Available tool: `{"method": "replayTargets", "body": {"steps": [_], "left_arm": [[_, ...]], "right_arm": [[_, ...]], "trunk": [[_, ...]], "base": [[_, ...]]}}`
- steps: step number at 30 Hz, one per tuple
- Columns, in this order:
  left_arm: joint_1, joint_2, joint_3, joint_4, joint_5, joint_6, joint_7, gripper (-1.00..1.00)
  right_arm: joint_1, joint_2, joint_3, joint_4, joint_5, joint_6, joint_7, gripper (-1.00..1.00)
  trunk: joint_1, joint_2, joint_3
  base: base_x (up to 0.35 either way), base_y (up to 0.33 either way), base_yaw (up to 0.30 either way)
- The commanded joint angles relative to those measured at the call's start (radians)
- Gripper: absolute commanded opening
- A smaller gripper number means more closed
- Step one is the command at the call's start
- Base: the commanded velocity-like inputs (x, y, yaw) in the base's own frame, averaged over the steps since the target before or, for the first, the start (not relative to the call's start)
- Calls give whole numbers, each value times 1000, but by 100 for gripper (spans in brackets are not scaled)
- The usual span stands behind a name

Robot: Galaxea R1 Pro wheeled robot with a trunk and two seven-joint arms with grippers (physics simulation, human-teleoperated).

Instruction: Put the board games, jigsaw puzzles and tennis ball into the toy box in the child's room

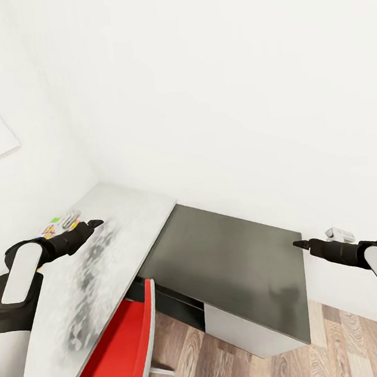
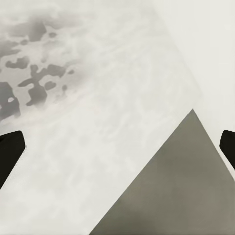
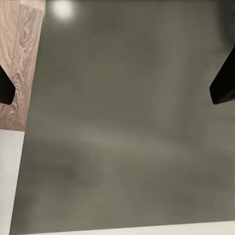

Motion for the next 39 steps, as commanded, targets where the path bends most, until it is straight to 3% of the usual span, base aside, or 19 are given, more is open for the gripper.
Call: {"method": "replayTargets", "body": {"steps": [1,18,39], "left_arm": [[-1,0,0,-1,10,3,9,100],[0,0,-1,-1,12,2,9,100],[-1,0,-11,-1,3,3,0,100]], "right_arm": [[-1,0,-1,-1,-4,5,-2,100],[-1,0,-4,-1,-4,6,-2,100],[-1,0,-4,-1,-4,7,-1,100]], "trunk": [[1,-2,-2],[1,-2,-2],[1,-2,-2]], "base": [[5,0,47],[8,0,106],[137,0,7]]}}
